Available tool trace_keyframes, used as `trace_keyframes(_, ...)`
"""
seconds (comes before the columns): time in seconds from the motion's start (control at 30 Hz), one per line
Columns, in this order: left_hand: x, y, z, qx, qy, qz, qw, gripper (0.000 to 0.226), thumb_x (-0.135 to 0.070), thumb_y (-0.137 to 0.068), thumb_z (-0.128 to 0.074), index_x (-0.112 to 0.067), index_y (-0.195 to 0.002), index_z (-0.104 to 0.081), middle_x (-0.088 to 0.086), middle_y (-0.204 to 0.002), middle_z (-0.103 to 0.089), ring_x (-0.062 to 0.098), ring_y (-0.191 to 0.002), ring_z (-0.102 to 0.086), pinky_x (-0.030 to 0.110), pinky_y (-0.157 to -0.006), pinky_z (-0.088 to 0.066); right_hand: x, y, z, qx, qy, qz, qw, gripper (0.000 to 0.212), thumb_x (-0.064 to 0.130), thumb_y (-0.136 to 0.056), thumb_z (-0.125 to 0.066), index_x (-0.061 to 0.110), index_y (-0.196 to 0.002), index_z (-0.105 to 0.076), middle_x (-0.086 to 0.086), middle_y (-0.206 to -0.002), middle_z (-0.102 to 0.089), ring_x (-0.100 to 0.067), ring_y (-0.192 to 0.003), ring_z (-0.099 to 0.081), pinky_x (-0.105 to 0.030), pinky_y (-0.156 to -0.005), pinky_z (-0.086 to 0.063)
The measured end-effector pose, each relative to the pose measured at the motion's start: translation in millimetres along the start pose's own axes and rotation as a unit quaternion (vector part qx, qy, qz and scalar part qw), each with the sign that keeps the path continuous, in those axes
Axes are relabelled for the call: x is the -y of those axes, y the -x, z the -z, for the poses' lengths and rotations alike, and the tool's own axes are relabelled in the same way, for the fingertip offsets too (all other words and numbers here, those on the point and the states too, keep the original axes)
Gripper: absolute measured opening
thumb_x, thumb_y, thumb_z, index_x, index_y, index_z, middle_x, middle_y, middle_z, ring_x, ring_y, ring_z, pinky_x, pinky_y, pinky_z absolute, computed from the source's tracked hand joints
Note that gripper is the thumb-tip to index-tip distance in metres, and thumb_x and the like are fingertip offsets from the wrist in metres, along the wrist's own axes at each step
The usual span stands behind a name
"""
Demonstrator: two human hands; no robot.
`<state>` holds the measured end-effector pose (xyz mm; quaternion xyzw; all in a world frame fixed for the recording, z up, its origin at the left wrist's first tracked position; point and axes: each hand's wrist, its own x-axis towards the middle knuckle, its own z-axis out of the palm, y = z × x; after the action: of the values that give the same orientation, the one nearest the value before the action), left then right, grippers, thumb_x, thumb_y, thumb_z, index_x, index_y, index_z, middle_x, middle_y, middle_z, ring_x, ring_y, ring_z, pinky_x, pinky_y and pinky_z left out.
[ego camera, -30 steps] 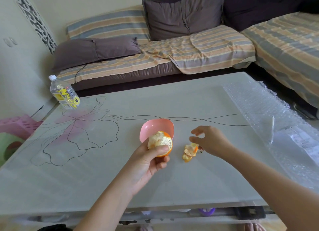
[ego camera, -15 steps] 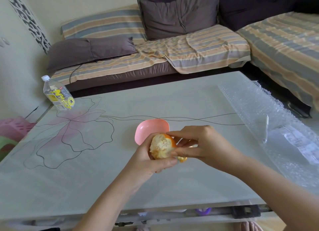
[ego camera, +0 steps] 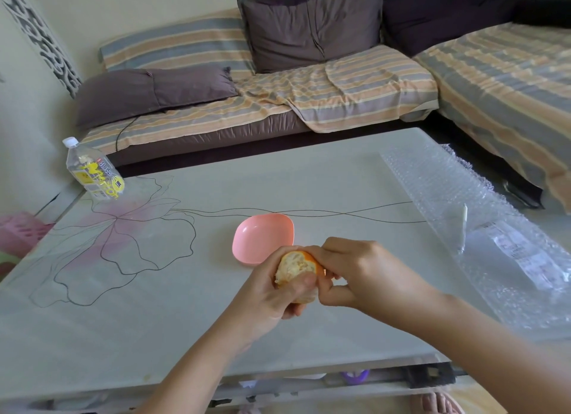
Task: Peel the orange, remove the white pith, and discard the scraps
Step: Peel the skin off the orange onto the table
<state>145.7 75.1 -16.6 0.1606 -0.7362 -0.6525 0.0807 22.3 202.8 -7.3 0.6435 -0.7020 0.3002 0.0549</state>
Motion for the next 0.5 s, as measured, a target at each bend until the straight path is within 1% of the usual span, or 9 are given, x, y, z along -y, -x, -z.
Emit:
trace_keyframes(0.1, 0.3, -1.5, -3.1, -0.016, 0.015, 0.000, 1.000, 0.049, -0.047, -0.067, -0.068, -0.020, -0.107, -0.060, -0.002, -0.069, -0.057, 0.017, -0.054, -0.047, 0.019, -0.048, -0.038, 2.4, -1.5, -0.3, -0.018, 0.021, -0.001, 1.000, 0.033, 0.024, -0.079, -0.041, 0.009, -0.088, -0.069, 0.002, -0.061, -0.043, -0.017, -0.044, -0.039, -0.028, -0.039, -0.038)
trace_keyframes(0.17, -0.8, -1.5, -3.5, -0.019, 0.020, -0.001, 1.000, 0.049, -0.046, -0.065, -0.069, -0.019, -0.105, -0.060, -0.003, -0.067, -0.056, 0.016, -0.053, -0.046, 0.018, -0.048, -0.038, 1.5, -1.8, 0.0, -0.016, 0.014, -0.007, 1.000, 0.033, 0.023, -0.079, -0.041, 0.009, -0.090, -0.069, 0.001, -0.061, -0.044, -0.018, -0.045, -0.041, -0.030, -0.040, -0.041)
trace_keyframes(0.2, -1.7, -1.1, -2.7, -0.018, 0.020, -0.001, 1.000, 0.050, -0.046, -0.065, -0.069, -0.017, -0.106, -0.060, -0.004, -0.067, -0.056, 0.015, -0.052, -0.046, 0.017, -0.047, -0.037, 0.5, -1.9, 1.0, -0.010, -0.006, -0.014, 1.000, 0.033, 0.024, -0.080, -0.042, 0.011, -0.093, -0.069, 0.001, -0.063, -0.047, -0.017, -0.048, -0.044, -0.032, -0.043, -0.044)
trace_keyframes(0.23, -2.3, -0.6, -1.5, -0.016, 0.018, -0.001, 1.000, 0.052, -0.046, -0.065, -0.068, -0.016, -0.106, -0.060, -0.004, -0.067, -0.056, 0.015, -0.052, -0.045, 0.017, -0.047, -0.037, -0.3, -1.7, 3.3, -0.003, -0.041, -0.026, 0.999, 0.031, 0.027, -0.082, -0.045, 0.015, -0.097, -0.069, 0.002, -0.067, -0.050, -0.013, -0.053, -0.048, -0.029, -0.049, -0.046)
trace_keyframes(0.27, -2.8, 0.1, -0.2, -0.013, 0.017, -0.002, 1.000, 0.053, -0.046, -0.065, -0.067, -0.014, -0.107, -0.059, -0.004, -0.068, -0.057, 0.014, -0.052, -0.045, 0.017, -0.047, -0.036, -1.0, -1.6, 6.6, 0.005, -0.087, -0.040, 0.995, 0.028, 0.029, -0.084, -0.050, 0.020, -0.102, -0.069, 0.004, -0.071, -0.054, -0.011, -0.060, -0.052, -0.023, -0.055, -0.047)
trace_keyframes(0.33, -4.2, 1.6, 1.7, -0.003, 0.019, -0.005, 1.000, 0.054, -0.046, -0.066, -0.066, -0.013, -0.108, -0.059, -0.004, -0.070, -0.058, 0.014, -0.053, -0.044, 0.017, -0.047, -0.036, -3.5, -1.0, 12.6, 0.013, -0.165, -0.063, 0.984, 0.025, 0.031, -0.085, -0.063, 0.027, -0.109, -0.069, 0.006, -0.077, -0.059, -0.007, -0.069, -0.057, -0.012, -0.063, -0.044)
trace_keyframes(0.37, -4.8, 2.2, 2.1, 0.002, 0.018, -0.006, 1.000, 0.054, -0.046, -0.067, -0.065, -0.013, -0.108, -0.060, -0.004, -0.071, -0.058, 0.014, -0.053, -0.044, 0.016, -0.047, -0.036, -5.0, -0.7, 14.6, 0.020, -0.180, -0.070, 0.981, 0.025, 0.029, -0.085, -0.066, 0.027, -0.110, -0.070, 0.006, -0.077, -0.060, -0.007, -0.070, -0.058, -0.009, -0.063, -0.042)
trace_keyframes(0.43, -5.4, 3.3, 1.8, 0.008, 0.018, -0.007, 1.000, 0.052, -0.046, -0.067, -0.065, -0.013, -0.108, -0.060, -0.004, -0.072, -0.058, 0.015, -0.053, -0.044, 0.016, -0.047, -0.037, -5.1, -0.8, 17.0, 0.034, -0.167, -0.068, 0.983, 0.023, 0.029, -0.084, -0.064, 0.027, -0.106, -0.071, 0.005, -0.074, -0.059, -0.010, -0.068, -0.057, -0.009, -0.061, -0.039)
trace_keyframes(0.5, -5.6, 4.0, 1.1, 0.008, 0.020, -0.006, 1.000, 0.052, -0.045, -0.066, -0.066, -0.013, -0.107, -0.060, -0.004, -0.070, -0.058, 0.015, -0.052, -0.044, 0.017, -0.048, -0.037, -3.0, -1.2, 16.3, 0.037, -0.127, -0.054, 0.990, 0.021, 0.028, -0.083, -0.059, 0.022, -0.099, -0.073, 0.002, -0.068, -0.055, -0.015, -0.063, -0.052, -0.016, -0.055, -0.040)
